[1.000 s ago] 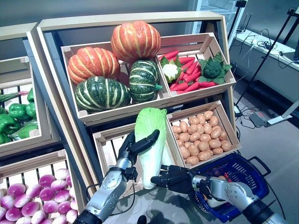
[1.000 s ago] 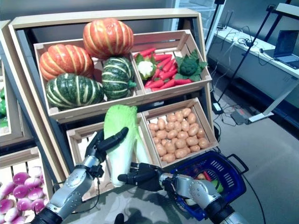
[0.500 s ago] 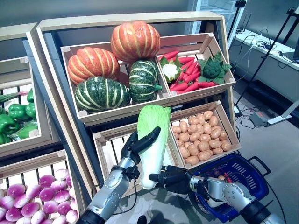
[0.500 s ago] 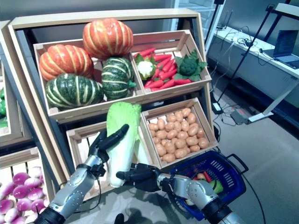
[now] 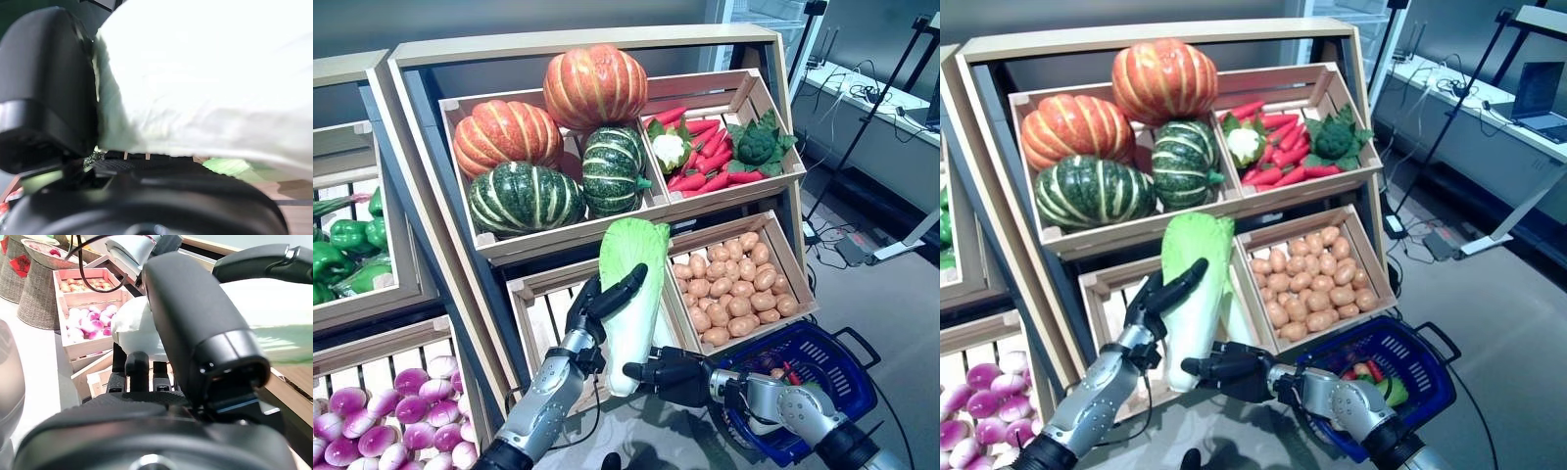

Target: Put vegetables into the basket

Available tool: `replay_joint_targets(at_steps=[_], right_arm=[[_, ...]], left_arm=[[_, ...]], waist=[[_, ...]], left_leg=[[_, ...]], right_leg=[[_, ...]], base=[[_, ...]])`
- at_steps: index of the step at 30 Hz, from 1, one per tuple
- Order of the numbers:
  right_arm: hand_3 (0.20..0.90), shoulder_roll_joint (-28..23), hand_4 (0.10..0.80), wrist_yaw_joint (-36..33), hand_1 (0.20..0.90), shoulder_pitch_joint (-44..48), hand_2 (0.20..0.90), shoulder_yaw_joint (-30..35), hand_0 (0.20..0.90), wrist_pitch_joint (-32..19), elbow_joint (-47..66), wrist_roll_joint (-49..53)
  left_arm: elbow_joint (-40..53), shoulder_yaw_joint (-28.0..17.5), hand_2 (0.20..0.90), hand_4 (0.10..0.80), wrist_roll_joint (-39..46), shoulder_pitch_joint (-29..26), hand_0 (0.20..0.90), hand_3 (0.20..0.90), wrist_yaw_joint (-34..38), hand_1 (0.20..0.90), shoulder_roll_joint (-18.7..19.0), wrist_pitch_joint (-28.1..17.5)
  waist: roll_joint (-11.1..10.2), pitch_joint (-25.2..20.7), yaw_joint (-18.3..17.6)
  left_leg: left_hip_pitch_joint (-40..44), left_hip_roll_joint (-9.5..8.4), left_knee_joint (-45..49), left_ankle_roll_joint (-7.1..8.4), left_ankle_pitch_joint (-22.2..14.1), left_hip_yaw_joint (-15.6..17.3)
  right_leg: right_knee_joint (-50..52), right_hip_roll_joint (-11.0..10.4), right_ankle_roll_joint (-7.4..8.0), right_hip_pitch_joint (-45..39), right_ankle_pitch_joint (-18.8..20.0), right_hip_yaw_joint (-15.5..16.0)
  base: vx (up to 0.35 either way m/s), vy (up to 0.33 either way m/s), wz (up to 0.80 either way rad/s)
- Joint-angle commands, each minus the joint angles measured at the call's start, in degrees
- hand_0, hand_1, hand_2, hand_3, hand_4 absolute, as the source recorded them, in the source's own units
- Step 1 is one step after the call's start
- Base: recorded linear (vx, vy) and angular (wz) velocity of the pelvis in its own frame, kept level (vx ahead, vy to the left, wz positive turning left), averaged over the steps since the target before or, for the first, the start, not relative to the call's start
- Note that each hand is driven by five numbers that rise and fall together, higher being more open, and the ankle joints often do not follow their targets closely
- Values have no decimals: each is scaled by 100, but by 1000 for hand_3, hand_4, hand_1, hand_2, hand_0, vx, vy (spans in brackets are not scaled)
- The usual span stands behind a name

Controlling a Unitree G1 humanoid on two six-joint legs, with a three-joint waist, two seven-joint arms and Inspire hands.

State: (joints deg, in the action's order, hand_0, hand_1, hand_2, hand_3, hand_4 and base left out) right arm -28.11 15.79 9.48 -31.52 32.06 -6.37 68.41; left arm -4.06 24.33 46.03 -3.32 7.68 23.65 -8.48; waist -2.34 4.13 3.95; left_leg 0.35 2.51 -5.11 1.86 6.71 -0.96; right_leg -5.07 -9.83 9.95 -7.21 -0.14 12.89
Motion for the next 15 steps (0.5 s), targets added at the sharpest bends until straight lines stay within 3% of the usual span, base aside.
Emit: replay_joint_targets(at_steps=[1, 15], right_arm=[[300, 885, 400, 516, 300, 361, 300, 122, 300, -723, 676, 1154], [300, 497, 400, 229, 300, 158, 300, 1586, 300, -1856, 857, 1174]], left_arm=[[420, 334, 900, 800, 6, -1153, 900, 900, -659, 900, -559, -520], [507, -397, 900, 800, 245, -865, 900, 900, -1349, 900, -207, -228]], waist=[[-26, -293, 16], [37, -239, -57]], left_leg=[[293, 77, 11, -151, -506, 29], [306, 82, 11, -157, -539, 67]], right_leg=[[276, -164, -312, 296, 299, -154], [324, -146, -290, 330, 288, -252]], base=[[0, 0, 0], [-1, 5, -2]])
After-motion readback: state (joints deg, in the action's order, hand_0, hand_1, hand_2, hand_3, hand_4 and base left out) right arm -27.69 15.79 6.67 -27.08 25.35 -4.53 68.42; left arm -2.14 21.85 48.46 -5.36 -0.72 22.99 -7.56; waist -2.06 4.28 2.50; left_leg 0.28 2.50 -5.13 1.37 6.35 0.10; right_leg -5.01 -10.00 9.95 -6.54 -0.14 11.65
